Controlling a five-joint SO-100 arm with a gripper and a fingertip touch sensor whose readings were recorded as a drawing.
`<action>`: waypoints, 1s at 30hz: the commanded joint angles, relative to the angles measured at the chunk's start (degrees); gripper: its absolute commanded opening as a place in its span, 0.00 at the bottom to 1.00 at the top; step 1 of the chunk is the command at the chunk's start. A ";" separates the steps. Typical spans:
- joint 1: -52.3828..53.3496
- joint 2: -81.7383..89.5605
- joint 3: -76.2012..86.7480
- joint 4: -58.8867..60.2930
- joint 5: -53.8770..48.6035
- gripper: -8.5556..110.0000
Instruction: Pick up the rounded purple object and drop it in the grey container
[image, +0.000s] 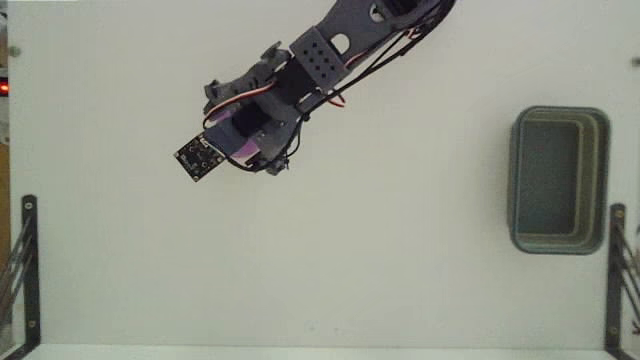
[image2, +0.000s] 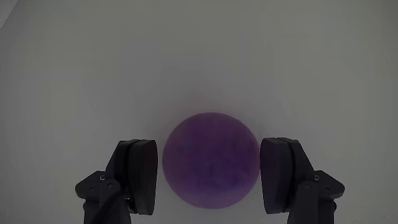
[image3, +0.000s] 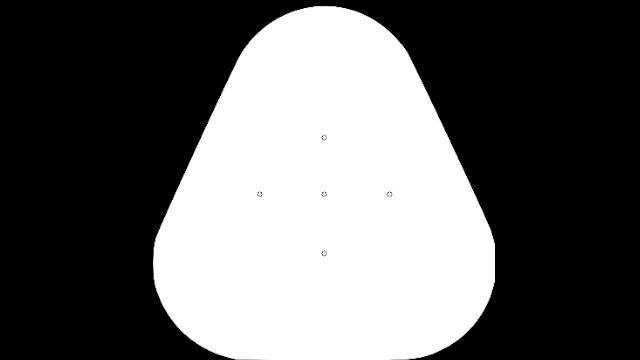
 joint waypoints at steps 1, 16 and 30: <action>0.37 1.66 0.90 -1.79 0.26 1.00; 0.37 0.56 4.96 -6.96 0.26 1.00; 0.37 -0.74 8.10 -11.39 0.26 1.00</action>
